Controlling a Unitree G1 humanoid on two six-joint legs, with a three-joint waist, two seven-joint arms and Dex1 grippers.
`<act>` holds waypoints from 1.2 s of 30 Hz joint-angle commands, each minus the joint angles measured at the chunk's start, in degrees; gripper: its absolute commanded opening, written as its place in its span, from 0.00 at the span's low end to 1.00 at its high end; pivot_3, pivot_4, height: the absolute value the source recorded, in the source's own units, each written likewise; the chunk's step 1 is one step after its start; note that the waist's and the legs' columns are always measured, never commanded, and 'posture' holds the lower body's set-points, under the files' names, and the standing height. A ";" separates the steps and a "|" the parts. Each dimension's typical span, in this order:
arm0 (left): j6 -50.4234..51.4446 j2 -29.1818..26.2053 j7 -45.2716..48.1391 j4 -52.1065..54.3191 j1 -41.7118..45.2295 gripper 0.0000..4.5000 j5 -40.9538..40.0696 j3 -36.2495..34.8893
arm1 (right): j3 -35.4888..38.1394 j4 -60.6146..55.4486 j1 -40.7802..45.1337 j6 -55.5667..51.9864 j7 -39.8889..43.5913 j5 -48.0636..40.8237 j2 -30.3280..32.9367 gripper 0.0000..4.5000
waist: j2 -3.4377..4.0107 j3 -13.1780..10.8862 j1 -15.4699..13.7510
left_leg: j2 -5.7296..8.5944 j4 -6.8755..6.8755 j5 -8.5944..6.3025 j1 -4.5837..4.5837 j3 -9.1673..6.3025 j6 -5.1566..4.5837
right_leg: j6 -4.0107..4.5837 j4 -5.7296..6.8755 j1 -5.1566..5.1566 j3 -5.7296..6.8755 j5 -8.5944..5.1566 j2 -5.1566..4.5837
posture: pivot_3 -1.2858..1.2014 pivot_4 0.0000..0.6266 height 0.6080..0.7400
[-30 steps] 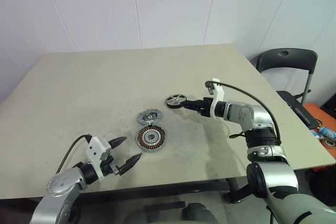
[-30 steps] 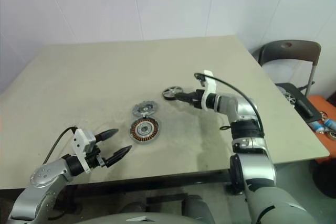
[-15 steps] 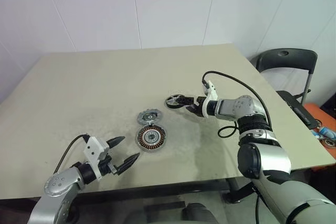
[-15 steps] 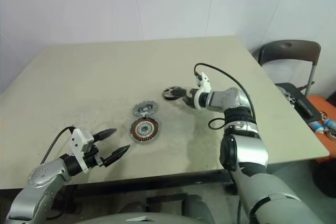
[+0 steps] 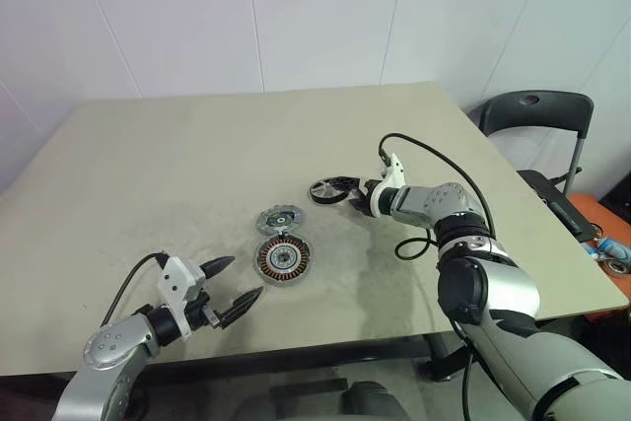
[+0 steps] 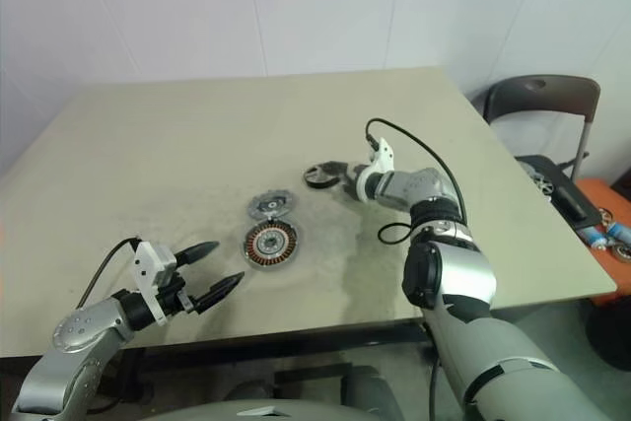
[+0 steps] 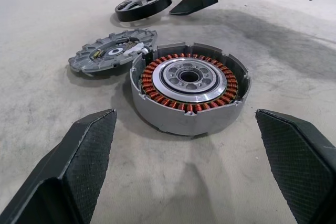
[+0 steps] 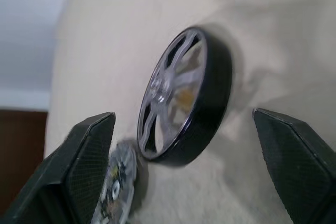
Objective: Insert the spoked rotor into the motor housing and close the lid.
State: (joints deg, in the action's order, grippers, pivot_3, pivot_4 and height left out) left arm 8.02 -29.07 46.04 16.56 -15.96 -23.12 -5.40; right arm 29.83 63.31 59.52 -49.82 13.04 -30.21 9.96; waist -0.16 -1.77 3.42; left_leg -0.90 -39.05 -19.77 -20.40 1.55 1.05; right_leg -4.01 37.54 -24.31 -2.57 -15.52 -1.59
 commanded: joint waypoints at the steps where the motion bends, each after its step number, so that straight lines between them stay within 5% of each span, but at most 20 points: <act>1: -1.07 0.05 0.04 1.11 0.52 1.00 -0.21 -0.36 | 1.56 1.31 1.72 1.59 -3.29 -0.95 -0.01 0.71 | 0.00 0.00 0.19 | 0.00 0.00 0.00 0.00 0.00 0.00 | 0.00 0.00 0.00 0.00 0.00 0.00 | 0.52 0.00 1.00; 9: -1.12 0.15 0.00 0.89 0.77 1.00 -0.08 -0.26 | 2.06 1.83 2.00 1.38 -4.04 -1.72 -0.50 0.07 | 0.00 0.00 0.72 | 0.00 0.00 0.00 0.01 0.00 0.00 | 0.00 0.00 0.01 -0.02 0.00 0.02 | 0.52 0.00 1.00; 11: -1.16 0.14 0.03 0.78 0.82 1.00 -0.05 -0.28 | 2.48 1.47 2.20 0.97 -3.72 -2.37 -0.59 0.00 | 0.01 0.01 0.71 | -0.01 0.00 0.00 0.01 0.00 0.00 | 0.00 0.00 0.01 -0.02 0.00 0.02 | 0.52 0.00 1.00; 19: -1.44 -0.12 0.20 0.49 0.47 1.00 -0.21 -1.03 | -1.81 -4.42 2.02 -5.74 2.91 -1.88 0.94 0.00 | 0.02 0.00 0.66 | -0.01 0.00 0.00 0.01 0.00 -0.01 | -0.01 0.00 0.02 -0.02 0.00 0.02 | 0.52 0.00 1.00; 29: -0.99 -2.27 1.70 0.74 -0.30 1.00 -1.32 -3.44 | -28.99 -35.43 -6.79 -18.40 23.59 1.42 7.54 0.00 | 0.02 0.01 0.58 | -0.01 -0.01 0.00 -0.01 -0.03 -0.01 | -0.01 0.00 0.00 -0.01 0.00 0.01 | 0.52 0.00 1.00; 36: -0.99 -4.12 3.36 1.28 -2.12 1.00 -2.28 -5.27 | -42.90 -49.69 -10.68 -13.35 31.35 5.02 10.94 0.00 | 0.03 0.00 0.55 | -0.02 -0.02 0.00 0.02 -0.03 -0.01 | -0.01 0.03 -0.02 0.00 0.00 0.02 | 0.52 0.00 1.00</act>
State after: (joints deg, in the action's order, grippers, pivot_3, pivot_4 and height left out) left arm 7.86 -32.52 48.92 15.96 -18.13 -24.42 -9.11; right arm -11.90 17.28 48.20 -65.44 42.60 -25.68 20.60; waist -0.12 -1.77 3.97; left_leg -0.92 -39.09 -19.77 -20.38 1.52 1.04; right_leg -4.02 37.58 -24.32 -2.56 -15.52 -1.57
